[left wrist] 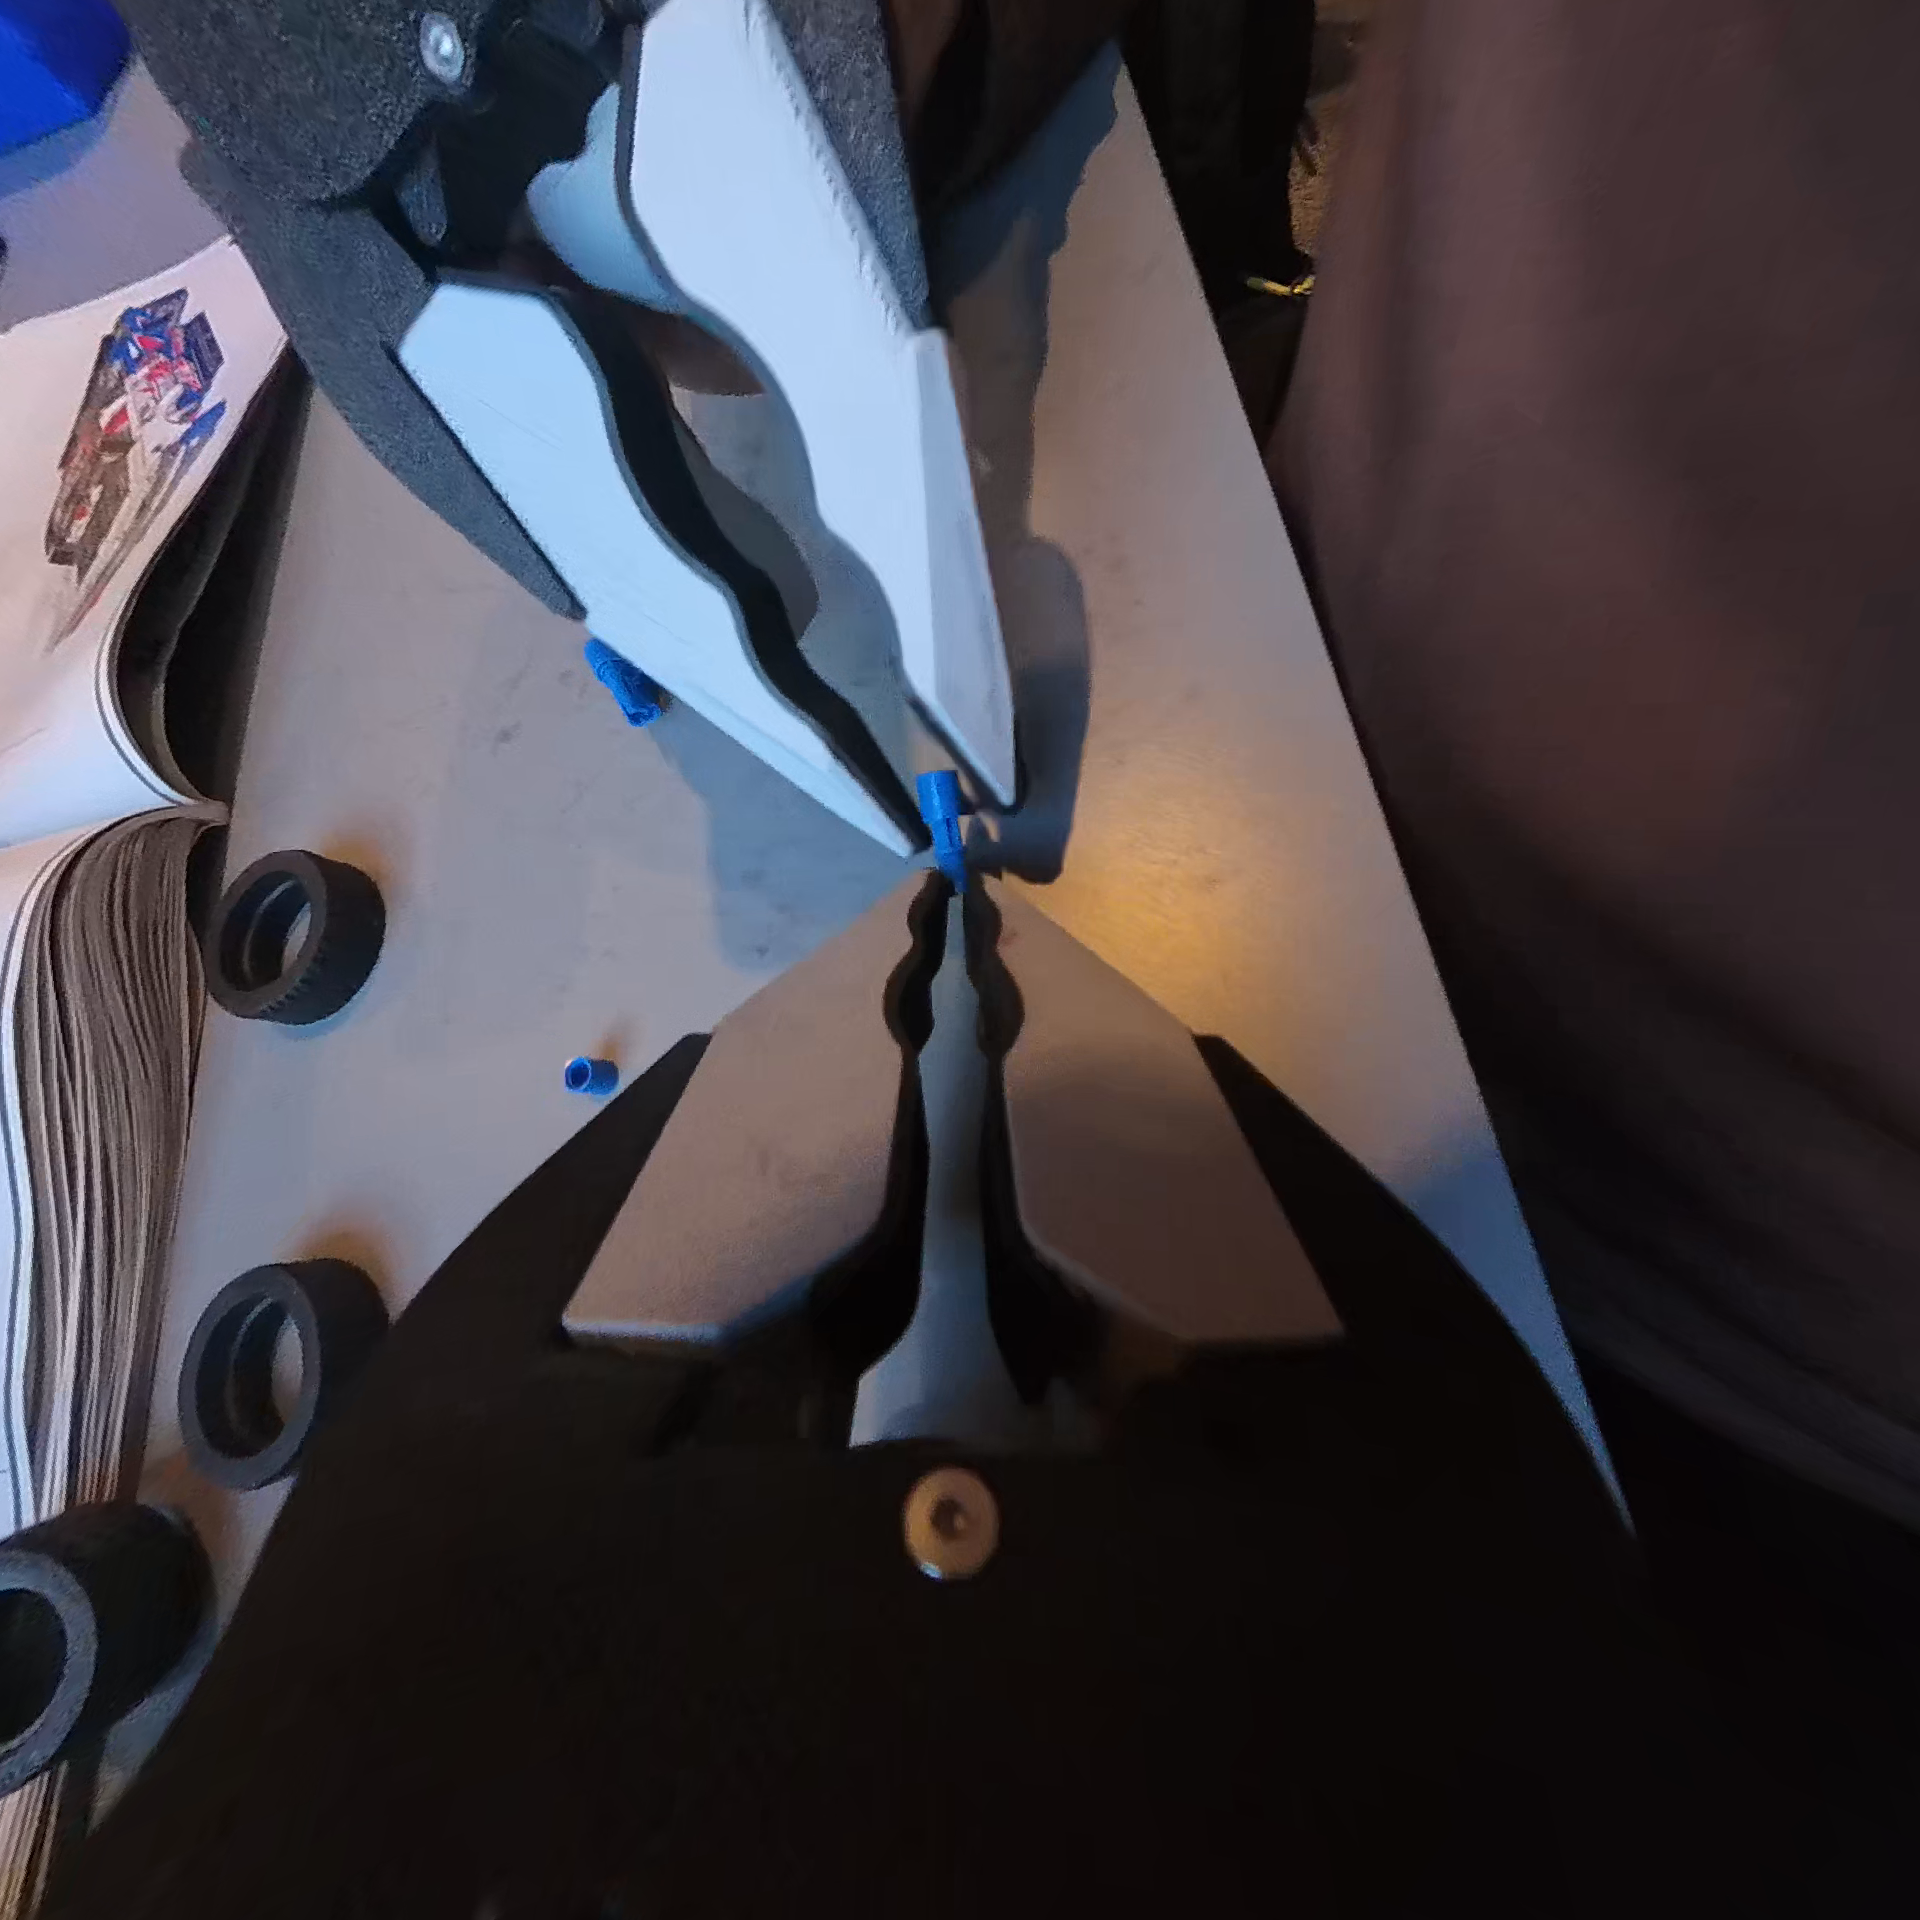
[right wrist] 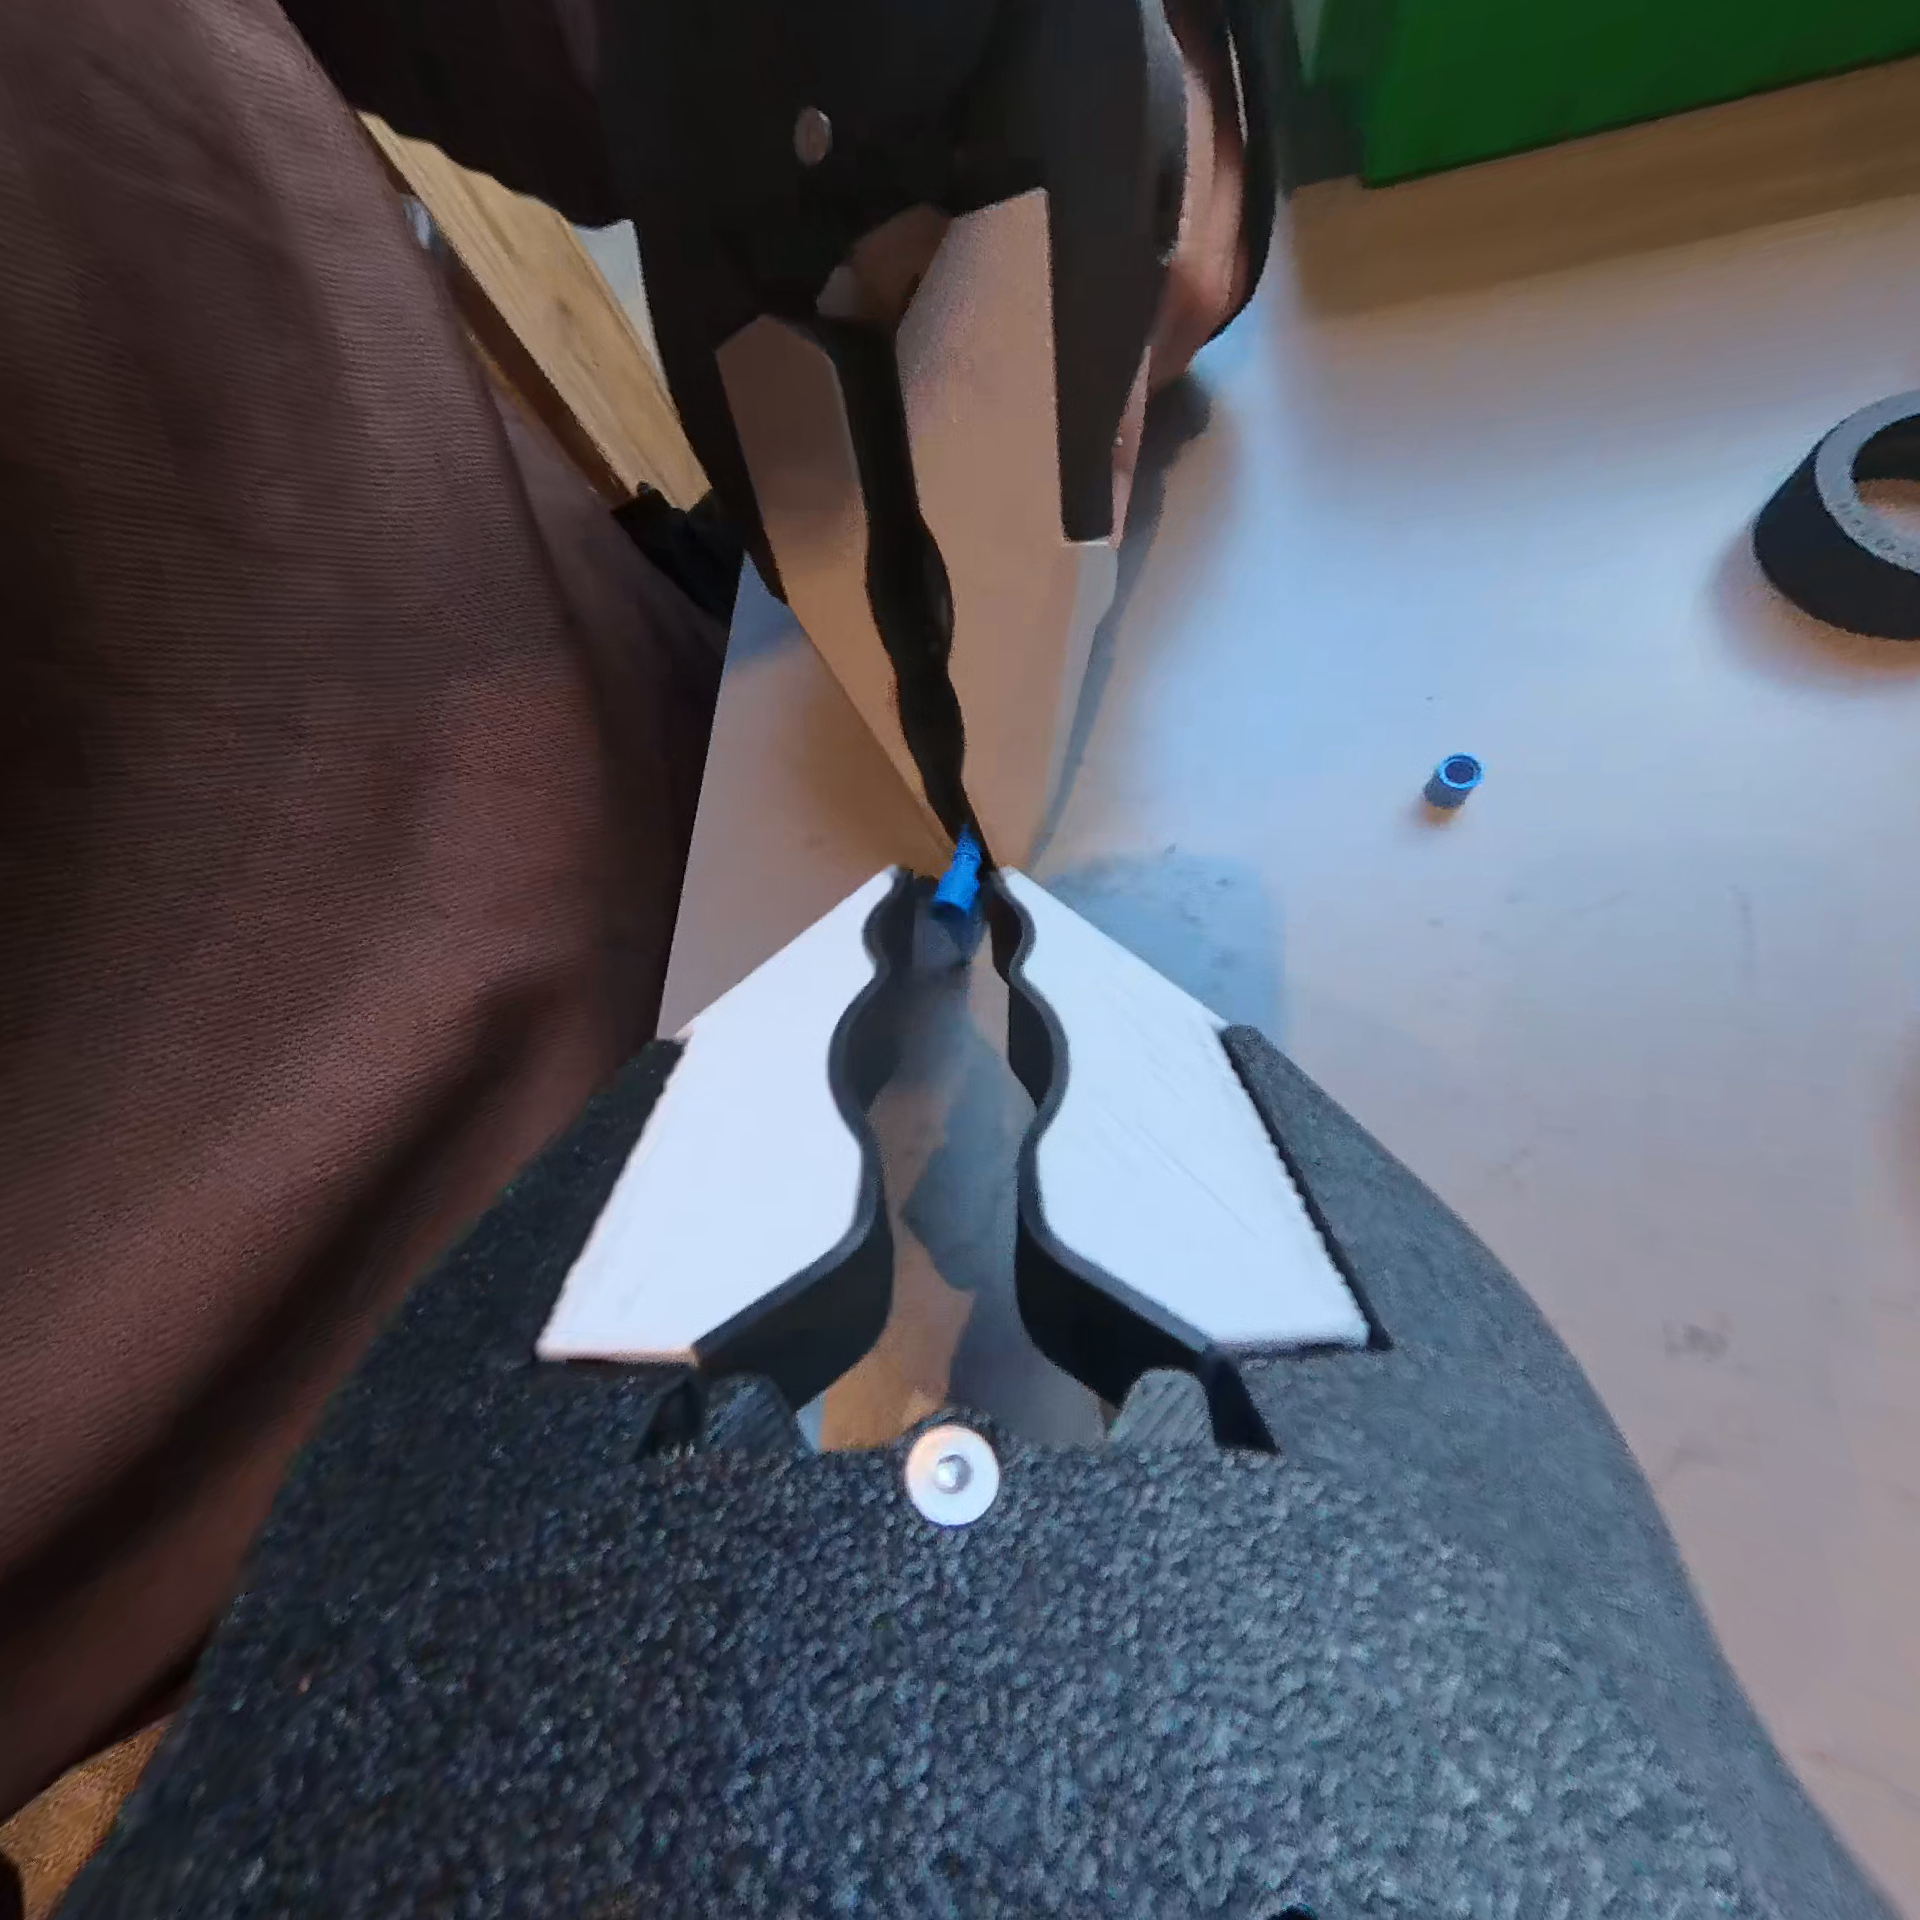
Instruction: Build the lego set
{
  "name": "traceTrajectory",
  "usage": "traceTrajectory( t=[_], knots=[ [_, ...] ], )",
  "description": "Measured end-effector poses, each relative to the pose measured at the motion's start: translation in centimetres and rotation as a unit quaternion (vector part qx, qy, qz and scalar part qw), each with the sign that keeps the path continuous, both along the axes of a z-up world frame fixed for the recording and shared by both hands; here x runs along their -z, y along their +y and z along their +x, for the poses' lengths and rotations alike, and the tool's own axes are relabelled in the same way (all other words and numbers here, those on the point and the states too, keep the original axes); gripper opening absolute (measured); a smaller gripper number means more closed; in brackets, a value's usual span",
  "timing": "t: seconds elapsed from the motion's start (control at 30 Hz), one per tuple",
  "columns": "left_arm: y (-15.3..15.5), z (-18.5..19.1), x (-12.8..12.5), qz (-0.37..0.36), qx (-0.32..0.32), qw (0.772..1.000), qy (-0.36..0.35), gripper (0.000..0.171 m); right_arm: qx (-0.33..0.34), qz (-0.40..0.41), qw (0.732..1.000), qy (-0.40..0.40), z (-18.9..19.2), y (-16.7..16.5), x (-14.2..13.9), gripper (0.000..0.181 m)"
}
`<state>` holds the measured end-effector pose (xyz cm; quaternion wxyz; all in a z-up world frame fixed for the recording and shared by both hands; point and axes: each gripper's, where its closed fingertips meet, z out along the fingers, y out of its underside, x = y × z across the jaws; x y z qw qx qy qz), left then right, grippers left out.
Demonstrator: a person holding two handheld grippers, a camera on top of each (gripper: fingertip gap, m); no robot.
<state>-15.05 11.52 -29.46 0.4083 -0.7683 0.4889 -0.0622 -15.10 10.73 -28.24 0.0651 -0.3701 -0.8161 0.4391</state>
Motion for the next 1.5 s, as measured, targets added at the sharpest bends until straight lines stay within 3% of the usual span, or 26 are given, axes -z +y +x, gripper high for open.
traceTrajectory(
  t=[0.23, 0.33, 0.37, 0.47, 0.57, 0.77, 0.93, 1.0, 1.1, 1.13, 1.27, 1.4, 1.5],
  knots=[
    [0.0, -0.1, 0.0, -0.032, -0.004, 0.999, -0.021, 0.000, 0.027, 0.022, 0.999, 0.021, 0.8, 1.7, -1.0, 0.000],
    [0.1, -0.2, 0.0, -0.053, -0.007, 0.998, -0.034, 0.000, 0.052, 0.020, 0.998, -0.011, 0.4, 1.4, -0.6, 0.032],
    [0.2, -0.3, 0.0, -0.057, -0.011, 0.998, -0.035, 0.000, 0.057, 0.018, 0.998, -0.019, 0.2, 1.2, -0.5, 0.033],
    [0.2, -0.4, 0.0, -0.071, -0.016, 0.997, -0.041, 0.000, 0.062, 0.042, 0.997, -0.004, -0.3, 0.9, -0.2, 0.008],
    [0.1, -0.8, -0.2, -0.080, -0.030, 0.995, -0.042, 0.000, 0.072, 0.046, 0.996, 0.002, -0.7, 0.9, 0.0, 0.008],
    [0.9, -1.4, -3.5, -0.036, -0.079, 0.986, -0.145, 0.002, 0.098, -0.100, 0.990, -0.009, -1.3, 1.1, -2.1, 0.007],
    [0.9, -1.6, -5.3, -0.072, -0.107, 0.956, -0.262, 0.020, 0.111, -0.306, 0.945, 0.004, -1.9, 2.4, -6.9, 0.007],
    [1.4, -1.4, -6.6, -0.070, -0.113, 0.940, -0.313, 0.022, 0.105, -0.333, 0.937, 0.009, -1.9, 2.4, -7.5, 0.007],
    [1.7, -1.1, -7.5, -0.066, -0.110, 0.929, -0.346, 0.013, 0.098, -0.311, 0.945, 0.025, -2.1, 1.9, -7.2, 0.007],
    [1.6, -1.1, -7.4, -0.064, -0.107, 0.930, -0.345, 0.003, 0.095, -0.304, 0.948, 0.028, -2.1, 1.7, -7.2, 0.007],
    [1.9, -1.4, -7.1, -0.047, -0.121, 0.938, -0.323, 0.002, 0.091, -0.290, 0.952, 0.032, -2.1, 1.8, -7.0, 0.007],
    [1.9, -2.0, -3.7, -0.062, -0.140, 0.973, -0.172, 0.001, 0.103, -0.173, 0.980, 0.000, -2.1, 2.6, -4.2, 0.007],
    [1.3, -2.6, 0.1, -0.122, -0.139, 0.982, -0.051, 0.002, 0.116, -0.043, 0.992, 0.015, -2.1, 4.1, -2.7, 0.000]
  ],
)
